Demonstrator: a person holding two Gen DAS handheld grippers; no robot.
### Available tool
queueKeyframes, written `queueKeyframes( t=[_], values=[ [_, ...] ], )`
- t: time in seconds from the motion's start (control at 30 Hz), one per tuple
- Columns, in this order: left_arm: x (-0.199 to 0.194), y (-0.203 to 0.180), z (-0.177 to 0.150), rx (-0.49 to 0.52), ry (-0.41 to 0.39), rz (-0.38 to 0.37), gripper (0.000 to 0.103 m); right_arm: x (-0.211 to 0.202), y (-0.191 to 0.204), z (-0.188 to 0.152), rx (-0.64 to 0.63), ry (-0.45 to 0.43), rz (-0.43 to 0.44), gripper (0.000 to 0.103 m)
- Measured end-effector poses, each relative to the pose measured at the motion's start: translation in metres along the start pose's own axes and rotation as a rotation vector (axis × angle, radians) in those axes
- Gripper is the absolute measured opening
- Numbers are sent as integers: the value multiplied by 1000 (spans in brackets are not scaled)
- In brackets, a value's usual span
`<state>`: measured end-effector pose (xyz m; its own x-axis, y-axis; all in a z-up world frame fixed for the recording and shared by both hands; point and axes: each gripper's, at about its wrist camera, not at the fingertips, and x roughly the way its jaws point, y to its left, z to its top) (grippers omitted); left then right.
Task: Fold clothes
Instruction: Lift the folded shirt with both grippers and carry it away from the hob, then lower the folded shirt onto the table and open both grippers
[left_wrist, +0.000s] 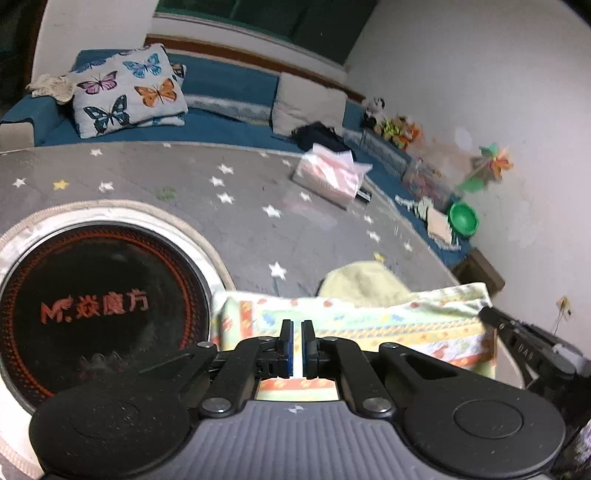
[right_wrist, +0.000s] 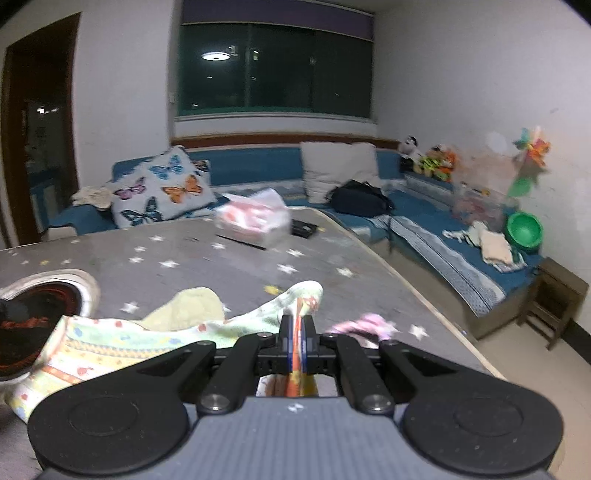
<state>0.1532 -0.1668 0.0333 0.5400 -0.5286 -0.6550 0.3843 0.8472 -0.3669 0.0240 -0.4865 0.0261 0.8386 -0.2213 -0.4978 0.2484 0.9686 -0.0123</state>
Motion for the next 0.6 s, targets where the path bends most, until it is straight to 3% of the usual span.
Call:
queueKeyframes(
  t=[0.27, 0.33, 0.4, 0.6],
  values=[
    [24, -2, -7, 17, 48, 33, 11, 17, -35, -15, 48, 23, -80, 4],
    [30, -6, -9, 30, 57, 34, 27, 20, -41, -18, 60, 28, -99, 4],
    [36, -11, -11, 50, 64, 42, 34, 22, -47, -20, 72, 33, -118, 4],
    [52, -18, -16, 84, 97, 51, 45, 32, -62, -27, 88, 81, -152, 4]
  ],
)
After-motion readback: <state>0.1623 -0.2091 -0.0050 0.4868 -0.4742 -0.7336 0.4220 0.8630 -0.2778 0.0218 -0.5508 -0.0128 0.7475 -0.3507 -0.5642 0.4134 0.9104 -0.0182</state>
